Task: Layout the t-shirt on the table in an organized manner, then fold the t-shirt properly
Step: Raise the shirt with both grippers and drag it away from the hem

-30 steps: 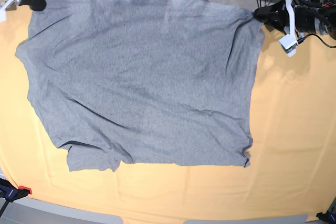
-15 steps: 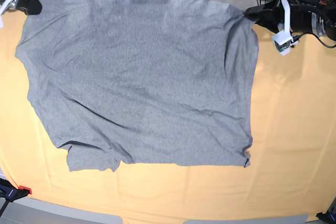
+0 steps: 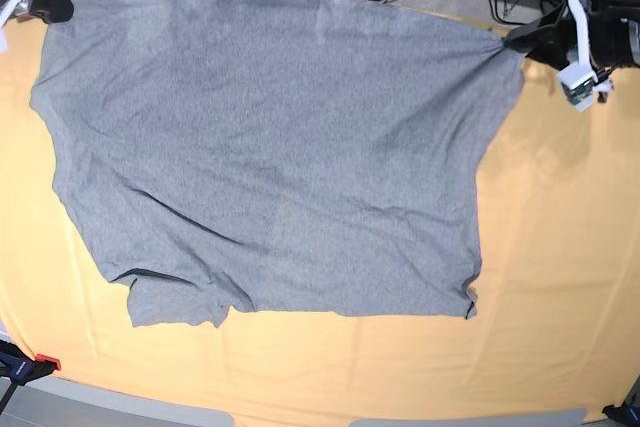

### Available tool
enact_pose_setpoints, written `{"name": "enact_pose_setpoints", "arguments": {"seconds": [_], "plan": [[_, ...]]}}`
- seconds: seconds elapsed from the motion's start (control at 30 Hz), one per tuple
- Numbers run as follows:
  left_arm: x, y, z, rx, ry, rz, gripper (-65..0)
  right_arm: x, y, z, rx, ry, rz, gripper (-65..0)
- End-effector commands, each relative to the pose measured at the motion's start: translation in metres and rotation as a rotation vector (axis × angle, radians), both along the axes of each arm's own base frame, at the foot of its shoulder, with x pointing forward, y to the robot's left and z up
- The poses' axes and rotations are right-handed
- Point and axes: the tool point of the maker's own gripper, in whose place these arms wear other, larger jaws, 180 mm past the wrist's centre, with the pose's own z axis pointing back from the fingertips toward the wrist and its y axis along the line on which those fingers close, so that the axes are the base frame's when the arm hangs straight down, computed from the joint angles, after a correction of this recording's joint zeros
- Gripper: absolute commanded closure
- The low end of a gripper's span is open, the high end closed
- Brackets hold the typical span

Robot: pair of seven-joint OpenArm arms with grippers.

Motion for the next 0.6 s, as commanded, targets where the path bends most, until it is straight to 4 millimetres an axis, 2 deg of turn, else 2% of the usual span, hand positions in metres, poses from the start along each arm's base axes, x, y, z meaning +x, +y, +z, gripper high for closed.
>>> {"name": "enact_pose_setpoints", "arguments": {"seconds": [0.0, 0.23, 0.43, 0.57], "plan": [[0.0, 0.001, 0.007, -0.001, -0.013, -0.012, 0.0, 0.006, -0.006, 0.009, -0.027, -0.024, 0.018, 0.0], [-0.025, 0.005, -0.004, 0.009, 0.08, 0.003, 0.0, 0.008, -0.018, 0.017, -0.061, -0.038, 0.005, 0.0], [-0.039, 0.005, -0.01, 0.008, 0.134, 0.003, 0.0, -0.012, -0.014, 0.017, -0.04, 0.009, 0.009, 0.0], [-0.052, 0.005, -0.014, 0.009, 0.185, 0.003, 0.0, -0.016, -0.014, 0.016, -0.043, 0.023, 0.014, 0.0]]}}
